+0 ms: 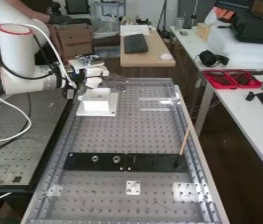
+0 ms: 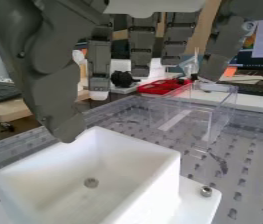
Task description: Grab the smaller nut and place it in the white container
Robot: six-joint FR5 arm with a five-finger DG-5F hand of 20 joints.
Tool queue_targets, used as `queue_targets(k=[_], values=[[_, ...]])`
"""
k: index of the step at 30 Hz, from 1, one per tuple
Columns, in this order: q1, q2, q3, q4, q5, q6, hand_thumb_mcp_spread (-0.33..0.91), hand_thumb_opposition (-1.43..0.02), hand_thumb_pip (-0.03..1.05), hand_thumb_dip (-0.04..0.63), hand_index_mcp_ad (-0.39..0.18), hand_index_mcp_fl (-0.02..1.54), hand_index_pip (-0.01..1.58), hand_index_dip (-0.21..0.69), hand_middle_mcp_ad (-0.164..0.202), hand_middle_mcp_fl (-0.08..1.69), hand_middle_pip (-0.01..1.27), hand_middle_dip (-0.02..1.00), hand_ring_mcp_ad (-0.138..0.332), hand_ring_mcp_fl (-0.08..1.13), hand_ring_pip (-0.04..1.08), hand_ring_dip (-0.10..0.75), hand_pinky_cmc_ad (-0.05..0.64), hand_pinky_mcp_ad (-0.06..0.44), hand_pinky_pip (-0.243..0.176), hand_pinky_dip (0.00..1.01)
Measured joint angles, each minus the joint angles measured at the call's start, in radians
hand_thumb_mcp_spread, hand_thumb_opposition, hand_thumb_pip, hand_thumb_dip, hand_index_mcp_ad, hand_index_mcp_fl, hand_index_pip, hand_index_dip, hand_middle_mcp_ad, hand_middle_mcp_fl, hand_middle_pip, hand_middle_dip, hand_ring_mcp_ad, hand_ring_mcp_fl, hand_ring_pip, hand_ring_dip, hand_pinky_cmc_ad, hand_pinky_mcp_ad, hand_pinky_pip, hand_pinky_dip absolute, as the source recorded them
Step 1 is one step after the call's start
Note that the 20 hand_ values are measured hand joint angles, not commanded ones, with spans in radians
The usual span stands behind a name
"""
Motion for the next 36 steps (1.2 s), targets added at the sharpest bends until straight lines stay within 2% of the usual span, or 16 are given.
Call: queue_targets(k=[7,13,18,24,30,36], values=[[-0.030,0.043,0.023,0.002,0.041,0.039,0.35,-0.79,0.74,0.220,-0.180,-0.01,0.80,0.126,0.059,0.15,0.11,0.25,0.106,0.00,0.10,0.138,0.339,0.293,0.049,0.19],[-0.089,0.102,0.120,-0.065,0.116,0.098,0.34,-0.77,0.74,0.220,-0.173,-0.01,0.68,0.108,0.065,0.12,0.11,0.25,0.108,0.00,0.09,0.138,0.340,0.293,0.019,0.21],[-0.147,0.135,0.222,-0.146,0.210,0.143,0.32,-0.76,0.74,0.220,-0.169,-0.01,0.61,0.108,0.066,0.12,0.11,0.25,0.110,0.00,0.09,0.138,0.342,0.295,0.017,0.22],[-0.191,0.144,0.287,-0.188,0.343,0.192,0.32,-0.76,0.74,0.220,-0.169,-0.01,0.55,0.108,0.068,0.12,0.11,0.25,0.113,0.00,0.09,0.138,0.342,0.297,0.016,0.24],[-0.218,0.143,0.341,-0.230,0.448,0.203,0.32,-0.75,0.74,0.218,-0.157,-0.01,0.52,0.108,0.068,0.12,0.11,0.25,0.113,0.00,0.09,0.138,0.342,0.293,0.003,0.25],[-0.224,0.137,0.368,-0.256,0.479,0.205,0.32,-0.74,0.70,0.218,-0.157,0.01,0.50,0.113,0.068,0.12,0.11,0.25,0.113,0.00,0.10,0.138,0.342,0.293,0.003,0.25]])
